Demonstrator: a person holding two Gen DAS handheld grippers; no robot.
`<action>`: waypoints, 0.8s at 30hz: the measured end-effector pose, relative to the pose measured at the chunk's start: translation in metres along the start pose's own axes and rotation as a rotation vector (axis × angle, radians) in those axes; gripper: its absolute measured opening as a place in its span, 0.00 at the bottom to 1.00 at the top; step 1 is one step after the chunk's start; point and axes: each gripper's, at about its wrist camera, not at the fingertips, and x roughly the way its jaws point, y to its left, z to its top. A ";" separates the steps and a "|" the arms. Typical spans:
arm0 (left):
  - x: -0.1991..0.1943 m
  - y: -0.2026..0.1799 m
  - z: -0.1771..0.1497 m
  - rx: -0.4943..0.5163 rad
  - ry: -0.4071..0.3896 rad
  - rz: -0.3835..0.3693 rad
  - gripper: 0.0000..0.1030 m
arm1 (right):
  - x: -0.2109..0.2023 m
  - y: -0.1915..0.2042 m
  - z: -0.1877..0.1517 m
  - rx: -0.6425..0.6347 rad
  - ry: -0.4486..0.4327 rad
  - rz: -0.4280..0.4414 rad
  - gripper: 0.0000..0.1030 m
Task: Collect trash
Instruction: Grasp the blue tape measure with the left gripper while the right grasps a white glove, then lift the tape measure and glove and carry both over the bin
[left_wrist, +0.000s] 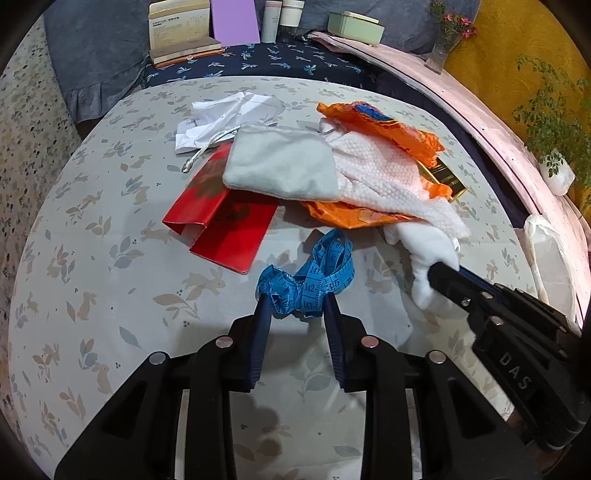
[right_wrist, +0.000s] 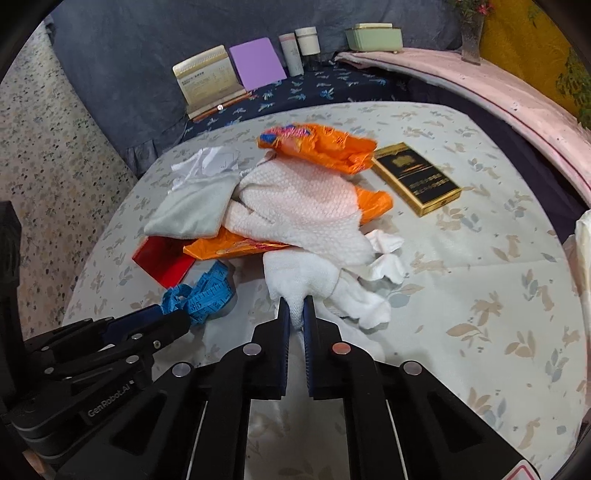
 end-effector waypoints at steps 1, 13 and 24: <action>-0.002 -0.002 0.000 0.001 -0.003 -0.002 0.26 | -0.006 -0.002 0.001 0.004 -0.012 -0.002 0.07; -0.020 -0.045 -0.008 0.067 -0.020 -0.040 0.03 | -0.071 -0.039 0.001 0.062 -0.133 -0.043 0.07; -0.007 -0.045 -0.011 0.194 -0.062 0.060 0.52 | -0.098 -0.070 -0.011 0.117 -0.164 -0.066 0.06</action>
